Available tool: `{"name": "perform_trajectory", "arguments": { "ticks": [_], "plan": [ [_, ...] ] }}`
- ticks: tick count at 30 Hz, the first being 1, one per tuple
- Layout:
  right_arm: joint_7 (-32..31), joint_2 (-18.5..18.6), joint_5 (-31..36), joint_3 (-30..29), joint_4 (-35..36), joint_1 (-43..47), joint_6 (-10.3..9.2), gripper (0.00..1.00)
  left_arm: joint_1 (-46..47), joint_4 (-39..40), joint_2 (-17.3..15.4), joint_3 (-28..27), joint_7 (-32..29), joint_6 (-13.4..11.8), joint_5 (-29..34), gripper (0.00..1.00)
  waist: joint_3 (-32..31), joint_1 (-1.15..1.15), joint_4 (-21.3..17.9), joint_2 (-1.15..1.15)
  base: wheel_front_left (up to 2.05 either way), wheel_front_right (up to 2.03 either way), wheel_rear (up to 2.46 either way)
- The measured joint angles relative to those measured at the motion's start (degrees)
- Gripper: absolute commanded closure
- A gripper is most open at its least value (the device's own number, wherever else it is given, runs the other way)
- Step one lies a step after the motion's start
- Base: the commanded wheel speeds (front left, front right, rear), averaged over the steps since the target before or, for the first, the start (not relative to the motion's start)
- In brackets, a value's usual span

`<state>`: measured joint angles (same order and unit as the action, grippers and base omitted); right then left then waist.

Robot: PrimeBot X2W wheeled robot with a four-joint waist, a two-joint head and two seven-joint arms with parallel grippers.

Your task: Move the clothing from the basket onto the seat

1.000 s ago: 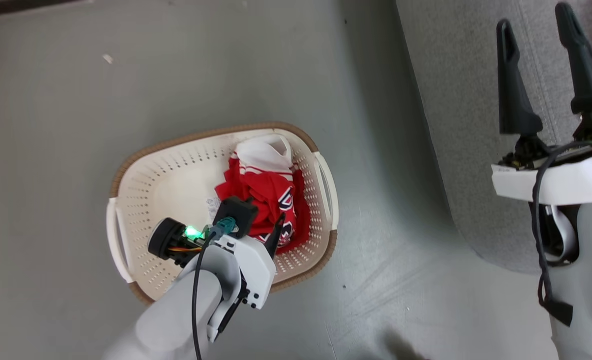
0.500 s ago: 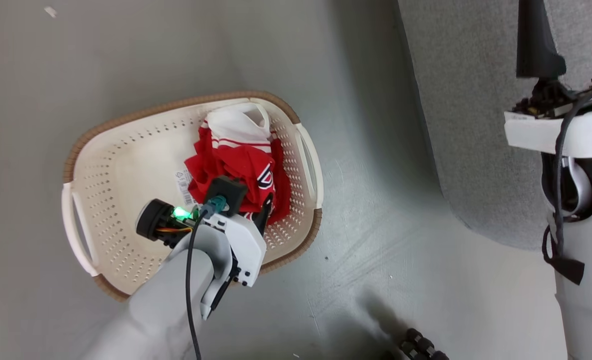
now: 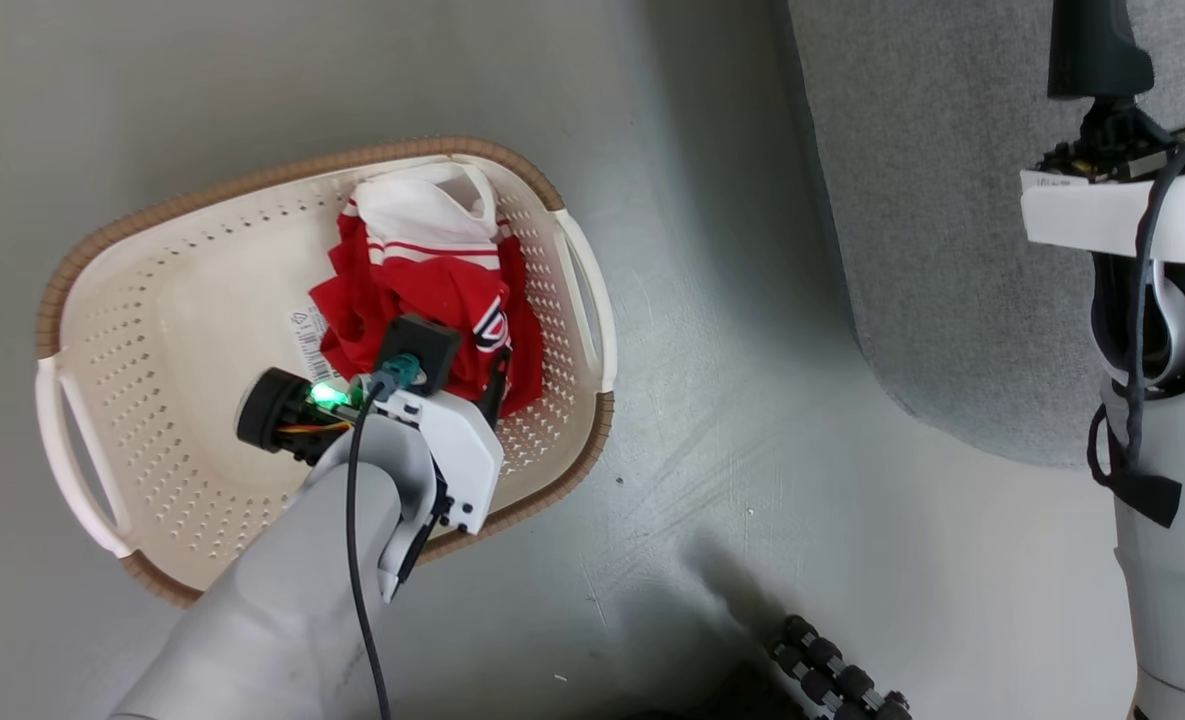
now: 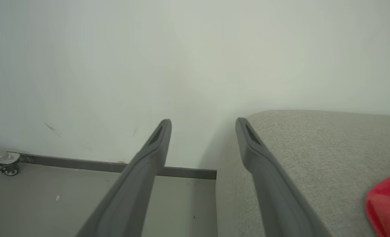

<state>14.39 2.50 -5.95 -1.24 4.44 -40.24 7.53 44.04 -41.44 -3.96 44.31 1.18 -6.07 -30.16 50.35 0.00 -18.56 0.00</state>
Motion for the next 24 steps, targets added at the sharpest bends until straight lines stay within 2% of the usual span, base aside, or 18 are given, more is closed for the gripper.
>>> {"name": "perform_trajectory", "arguments": {
  "ticks": [9, 10, 11, 12, 14, 15, 24],
  "plan": [
    [0.31, 0.0, -0.68, 0.11, -0.85, -2.1, 0.0, 0.0, 1.66, -2.05, 0.0, -0.46, 0.94, 0.01, 0.0, 0.0, 2.3, 0.0, -1.4, 0.0, 0.0, 0.0, 0.0],
    [0.31, 0.0, -0.81, 0.12, -0.82, -2.43, 0.0, 0.0, 1.87, -2.29, 0.01, -0.51, 1.13, 0.01, 0.0, 0.04, 2.51, 0.0, -1.52, 0.0, 0.0, 0.0, 0.0],
    [0.31, 0.0, -1.05, 0.12, -0.78, -2.68, 0.0, 0.0, 2.14, -2.47, 0.0, -0.59, 1.4, 0.01, 0.0, 0.2, 2.7, 0.0, -1.63, 0.0, 0.0, 0.0, 0.0],
    [0.31, 0.0, -1.18, 0.11, -0.76, -2.82, 0.0, 0.0, 2.51, -2.59, 0.0, -0.7, 1.43, 0.01, 0.0, 0.53, 2.88, 0.0, -1.72, 0.0, 0.0, 0.0, 0.0],
    [0.31, 0.0, -1.18, -0.05, -0.76, -3.0, 0.0, 0.0, 3.22, -2.82, -0.01, -0.87, 1.67, 0.02, 0.02, 0.78, 3.22, 0.0, -1.85, 0.0, 0.0, 0.0, 0.0],
    [0.31, 0.0, -1.16, -0.24, -0.77, -3.19, 0.0, 0.0, 3.55, -2.9, -0.01, -0.9, 2.18, 0.02, 0.02, 1.0, 3.35, 0.0, -1.88, 0.0, 0.0, 0.0, 0.0],
    [0.32, 0.0, -1.04, -1.68, -1.1, -3.76, 0.0, 0.0, 4.92, -3.7, -0.64, -1.08, 4.94, 1.27, 0.29, 1.0, 2.96, 0.0, -1.09, 0.0, 0.0, 0.0, 0.0]
  ]
}}
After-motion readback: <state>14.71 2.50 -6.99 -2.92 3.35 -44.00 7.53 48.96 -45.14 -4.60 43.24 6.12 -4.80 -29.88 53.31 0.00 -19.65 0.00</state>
